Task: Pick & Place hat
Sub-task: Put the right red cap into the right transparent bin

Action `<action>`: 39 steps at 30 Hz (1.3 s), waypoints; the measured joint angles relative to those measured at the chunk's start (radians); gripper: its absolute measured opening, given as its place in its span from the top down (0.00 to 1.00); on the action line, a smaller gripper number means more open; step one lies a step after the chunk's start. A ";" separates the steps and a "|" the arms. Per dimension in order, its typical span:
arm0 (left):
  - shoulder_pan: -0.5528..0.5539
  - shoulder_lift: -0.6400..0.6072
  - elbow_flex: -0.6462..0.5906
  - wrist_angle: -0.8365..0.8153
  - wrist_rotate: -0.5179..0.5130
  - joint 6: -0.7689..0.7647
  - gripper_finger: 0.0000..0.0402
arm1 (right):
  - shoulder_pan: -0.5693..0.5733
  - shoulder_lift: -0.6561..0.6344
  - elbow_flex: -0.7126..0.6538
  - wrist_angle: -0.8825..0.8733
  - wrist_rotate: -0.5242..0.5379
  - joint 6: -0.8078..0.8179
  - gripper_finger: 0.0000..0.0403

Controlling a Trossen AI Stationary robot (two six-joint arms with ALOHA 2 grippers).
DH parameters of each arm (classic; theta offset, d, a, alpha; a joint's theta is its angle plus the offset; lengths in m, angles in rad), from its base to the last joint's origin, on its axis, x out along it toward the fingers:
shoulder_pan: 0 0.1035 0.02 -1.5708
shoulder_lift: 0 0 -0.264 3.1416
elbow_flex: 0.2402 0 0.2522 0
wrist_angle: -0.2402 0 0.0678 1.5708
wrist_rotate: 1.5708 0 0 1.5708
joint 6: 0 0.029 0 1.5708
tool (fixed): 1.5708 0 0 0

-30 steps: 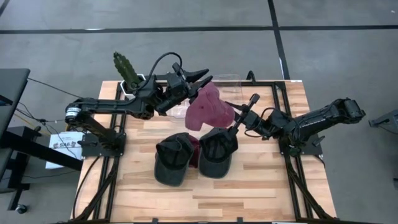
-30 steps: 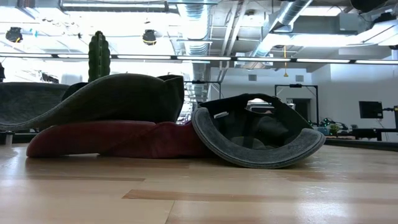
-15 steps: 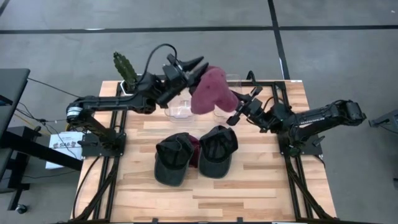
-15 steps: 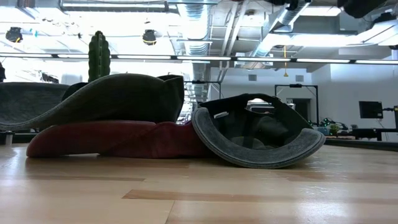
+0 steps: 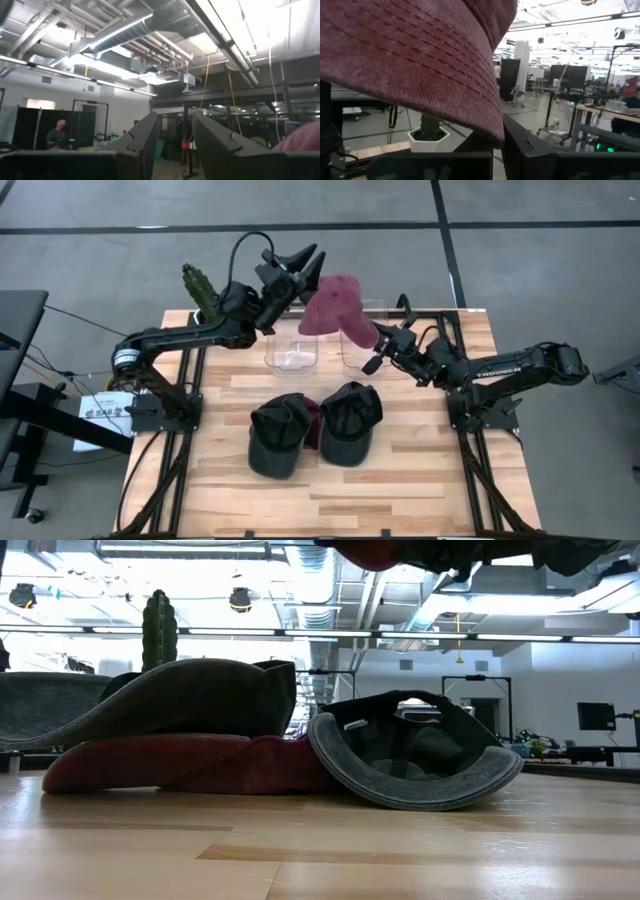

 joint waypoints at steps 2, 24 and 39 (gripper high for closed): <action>0.002 0.010 0.000 -0.020 -0.026 0.011 0.70 | 0.002 0.000 0.000 0.010 0.026 -0.028 1.00; -0.009 0.011 0.000 -0.106 -0.429 0.298 0.70 | 0.011 -0.127 -0.008 0.053 0.176 -0.263 1.00; -0.105 -0.194 -0.196 -0.634 0.046 -0.045 0.70 | 0.203 -0.505 -0.339 0.019 0.128 -0.275 1.00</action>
